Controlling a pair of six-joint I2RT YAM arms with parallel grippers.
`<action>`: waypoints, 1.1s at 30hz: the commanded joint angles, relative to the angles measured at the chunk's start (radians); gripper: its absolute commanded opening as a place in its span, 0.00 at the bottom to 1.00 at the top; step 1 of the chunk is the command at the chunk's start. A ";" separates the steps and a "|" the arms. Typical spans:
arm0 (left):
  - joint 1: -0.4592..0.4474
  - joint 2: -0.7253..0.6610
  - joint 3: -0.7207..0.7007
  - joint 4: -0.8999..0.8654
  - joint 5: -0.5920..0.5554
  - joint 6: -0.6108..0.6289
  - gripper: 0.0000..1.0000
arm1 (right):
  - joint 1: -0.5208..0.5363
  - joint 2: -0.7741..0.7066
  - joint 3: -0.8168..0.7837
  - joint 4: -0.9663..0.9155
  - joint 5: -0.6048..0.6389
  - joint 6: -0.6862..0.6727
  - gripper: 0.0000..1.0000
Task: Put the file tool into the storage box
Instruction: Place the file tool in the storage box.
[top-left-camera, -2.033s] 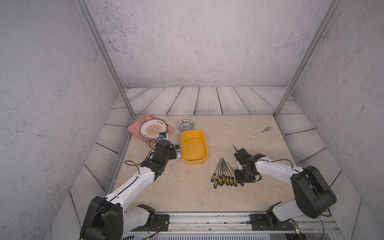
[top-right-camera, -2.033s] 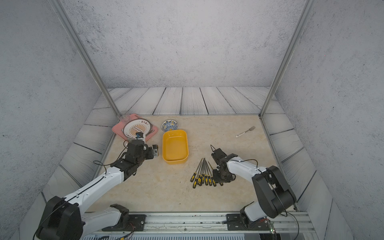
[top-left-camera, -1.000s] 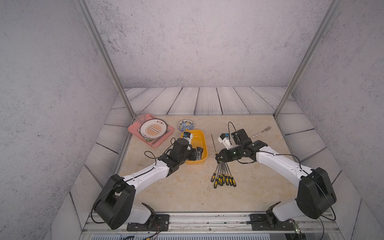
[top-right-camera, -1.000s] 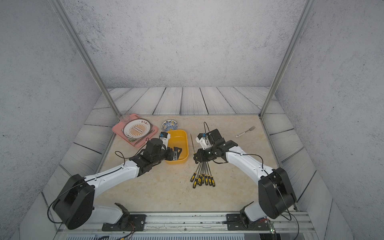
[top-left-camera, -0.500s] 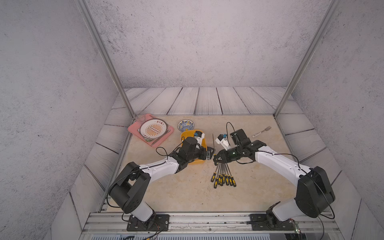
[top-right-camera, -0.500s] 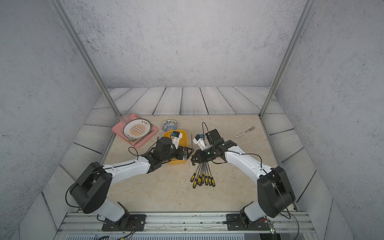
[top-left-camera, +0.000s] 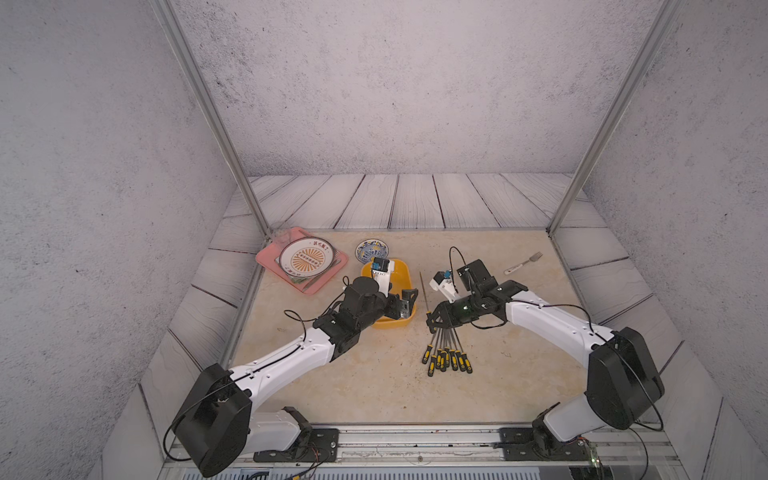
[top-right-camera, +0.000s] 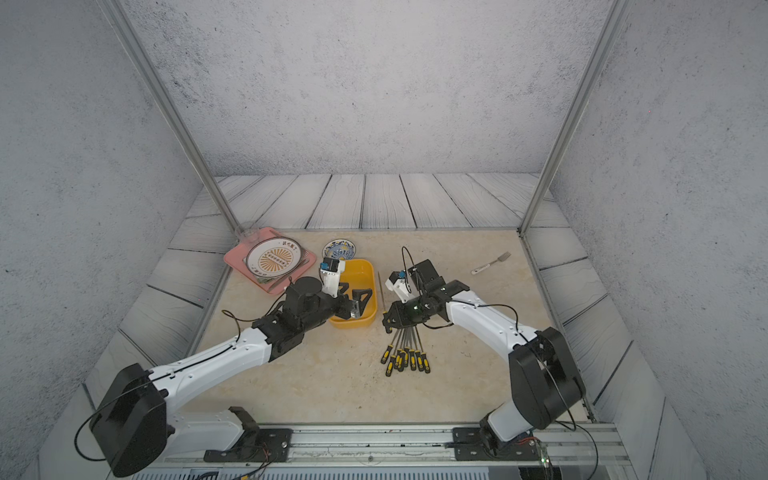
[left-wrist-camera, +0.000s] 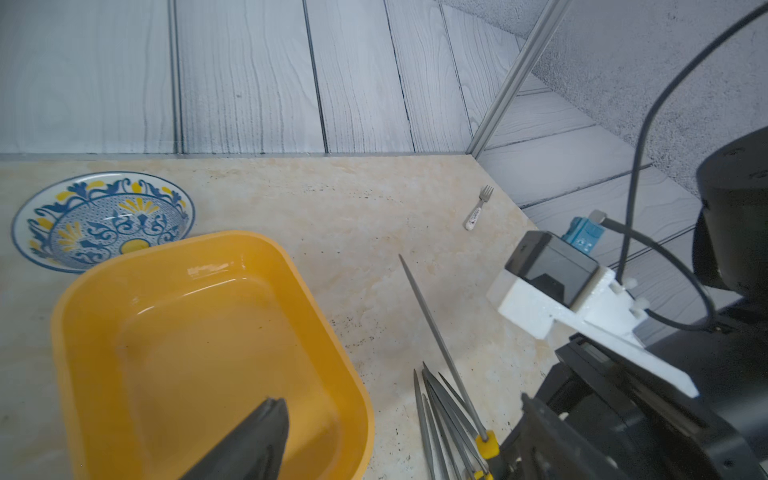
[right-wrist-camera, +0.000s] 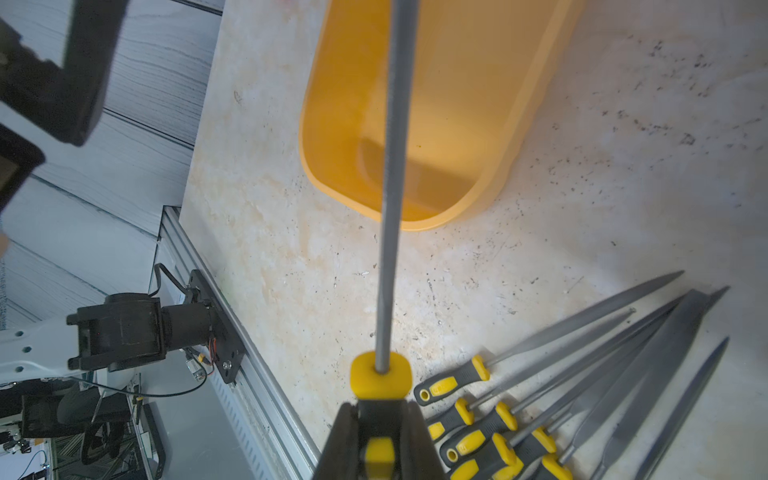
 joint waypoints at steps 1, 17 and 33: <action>-0.013 0.084 -0.002 0.041 0.101 -0.029 0.91 | 0.004 0.000 0.003 -0.009 -0.008 -0.015 0.00; -0.018 0.323 0.147 0.154 0.268 -0.093 0.84 | 0.005 -0.039 -0.009 -0.009 0.004 -0.036 0.00; 0.005 0.284 0.121 0.120 0.144 -0.066 0.00 | 0.005 -0.069 -0.017 -0.017 0.068 -0.026 0.37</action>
